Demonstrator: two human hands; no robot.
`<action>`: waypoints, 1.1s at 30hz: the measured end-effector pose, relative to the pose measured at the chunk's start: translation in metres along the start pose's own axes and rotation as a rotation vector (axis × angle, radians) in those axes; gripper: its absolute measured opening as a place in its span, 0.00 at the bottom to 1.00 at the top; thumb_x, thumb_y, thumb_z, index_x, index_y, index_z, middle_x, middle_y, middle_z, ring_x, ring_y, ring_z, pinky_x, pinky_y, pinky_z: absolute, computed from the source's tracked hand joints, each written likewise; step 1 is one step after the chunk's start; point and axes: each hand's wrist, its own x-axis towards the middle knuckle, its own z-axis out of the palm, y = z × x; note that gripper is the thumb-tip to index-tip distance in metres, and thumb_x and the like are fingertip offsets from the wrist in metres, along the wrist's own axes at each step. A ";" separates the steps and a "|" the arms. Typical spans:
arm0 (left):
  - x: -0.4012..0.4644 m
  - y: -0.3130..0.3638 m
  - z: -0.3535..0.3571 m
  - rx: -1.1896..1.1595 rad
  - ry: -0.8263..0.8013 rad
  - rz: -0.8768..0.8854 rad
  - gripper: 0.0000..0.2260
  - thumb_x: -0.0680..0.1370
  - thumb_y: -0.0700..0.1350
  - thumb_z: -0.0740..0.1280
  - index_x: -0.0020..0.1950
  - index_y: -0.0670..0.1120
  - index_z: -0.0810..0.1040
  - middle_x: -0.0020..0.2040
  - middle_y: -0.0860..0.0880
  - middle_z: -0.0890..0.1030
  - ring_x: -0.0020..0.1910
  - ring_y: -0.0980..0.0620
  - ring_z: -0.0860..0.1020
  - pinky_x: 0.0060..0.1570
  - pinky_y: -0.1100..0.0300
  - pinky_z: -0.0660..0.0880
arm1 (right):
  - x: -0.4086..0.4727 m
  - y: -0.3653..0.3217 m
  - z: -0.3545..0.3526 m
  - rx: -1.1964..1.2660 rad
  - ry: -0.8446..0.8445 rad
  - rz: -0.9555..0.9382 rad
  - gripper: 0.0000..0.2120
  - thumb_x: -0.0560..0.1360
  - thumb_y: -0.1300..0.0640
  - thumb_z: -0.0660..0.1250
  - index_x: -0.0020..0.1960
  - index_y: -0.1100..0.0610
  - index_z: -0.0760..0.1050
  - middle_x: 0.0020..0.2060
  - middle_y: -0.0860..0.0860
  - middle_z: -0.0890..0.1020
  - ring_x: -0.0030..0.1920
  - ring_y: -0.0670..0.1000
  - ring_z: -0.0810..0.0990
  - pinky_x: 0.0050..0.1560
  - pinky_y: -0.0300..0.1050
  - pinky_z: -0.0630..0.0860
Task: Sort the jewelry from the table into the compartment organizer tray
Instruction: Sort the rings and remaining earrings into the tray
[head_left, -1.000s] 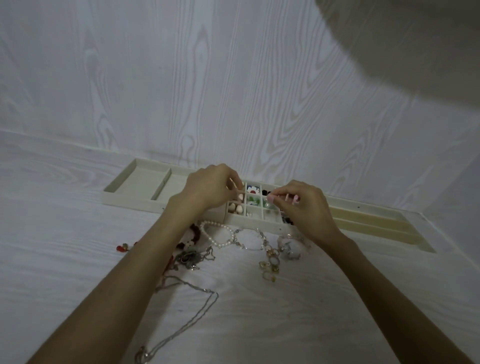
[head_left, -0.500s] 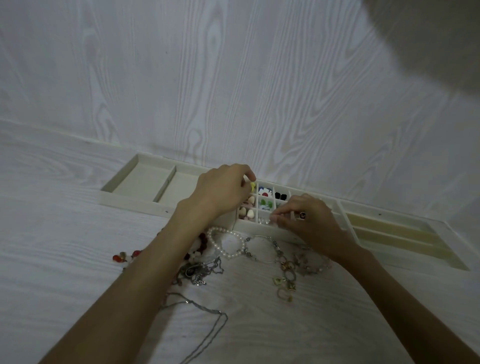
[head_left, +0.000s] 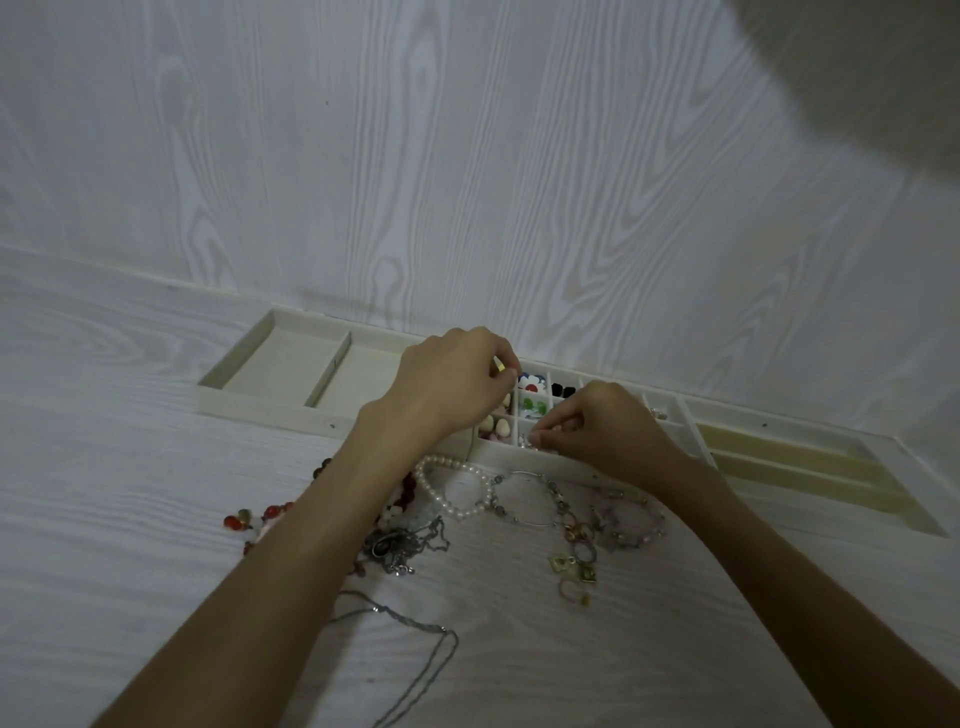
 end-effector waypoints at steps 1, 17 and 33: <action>0.000 0.000 0.000 0.000 0.000 -0.001 0.09 0.79 0.51 0.61 0.54 0.55 0.80 0.50 0.53 0.82 0.48 0.51 0.79 0.41 0.60 0.70 | 0.001 -0.001 0.000 -0.025 -0.006 0.012 0.06 0.71 0.49 0.72 0.45 0.49 0.85 0.29 0.40 0.80 0.29 0.37 0.74 0.28 0.29 0.63; -0.001 0.001 -0.009 0.118 -0.117 0.176 0.15 0.80 0.43 0.58 0.57 0.57 0.80 0.60 0.53 0.76 0.60 0.52 0.67 0.55 0.56 0.66 | 0.000 -0.011 -0.047 -0.068 -0.135 0.049 0.11 0.77 0.58 0.63 0.55 0.49 0.81 0.47 0.46 0.81 0.38 0.41 0.78 0.39 0.38 0.73; -0.006 0.008 0.017 0.449 -0.190 0.290 0.16 0.78 0.44 0.60 0.60 0.61 0.77 0.71 0.54 0.62 0.70 0.50 0.56 0.62 0.57 0.57 | -0.015 -0.014 -0.022 -0.373 -0.166 -0.007 0.23 0.77 0.65 0.57 0.57 0.39 0.77 0.60 0.50 0.70 0.59 0.51 0.65 0.52 0.45 0.58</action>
